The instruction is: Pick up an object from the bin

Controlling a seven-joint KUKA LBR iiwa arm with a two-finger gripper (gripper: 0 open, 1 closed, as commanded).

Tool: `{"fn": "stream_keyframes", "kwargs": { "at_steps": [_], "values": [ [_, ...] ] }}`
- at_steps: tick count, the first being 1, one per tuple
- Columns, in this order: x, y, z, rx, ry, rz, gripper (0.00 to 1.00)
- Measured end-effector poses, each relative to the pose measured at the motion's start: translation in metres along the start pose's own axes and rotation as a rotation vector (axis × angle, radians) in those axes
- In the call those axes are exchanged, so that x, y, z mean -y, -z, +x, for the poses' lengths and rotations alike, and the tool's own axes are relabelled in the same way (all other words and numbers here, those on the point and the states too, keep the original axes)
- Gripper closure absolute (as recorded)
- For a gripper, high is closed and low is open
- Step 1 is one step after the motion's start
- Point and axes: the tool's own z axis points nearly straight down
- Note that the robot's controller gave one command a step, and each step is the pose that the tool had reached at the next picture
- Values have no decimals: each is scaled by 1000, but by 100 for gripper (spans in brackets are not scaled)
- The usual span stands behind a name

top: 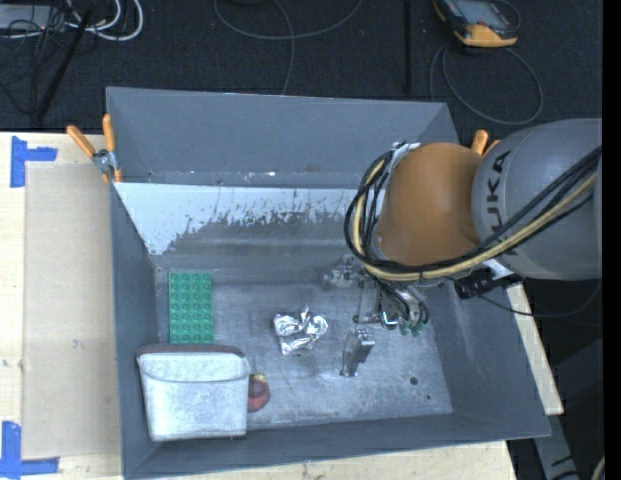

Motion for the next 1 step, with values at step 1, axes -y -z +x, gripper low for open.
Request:
{"fn": "stream_keyframes", "kwargs": {
  "at_steps": [1],
  "values": [
    [-43, -70, -37, 16, 73, 0, 0]
  ]
}}
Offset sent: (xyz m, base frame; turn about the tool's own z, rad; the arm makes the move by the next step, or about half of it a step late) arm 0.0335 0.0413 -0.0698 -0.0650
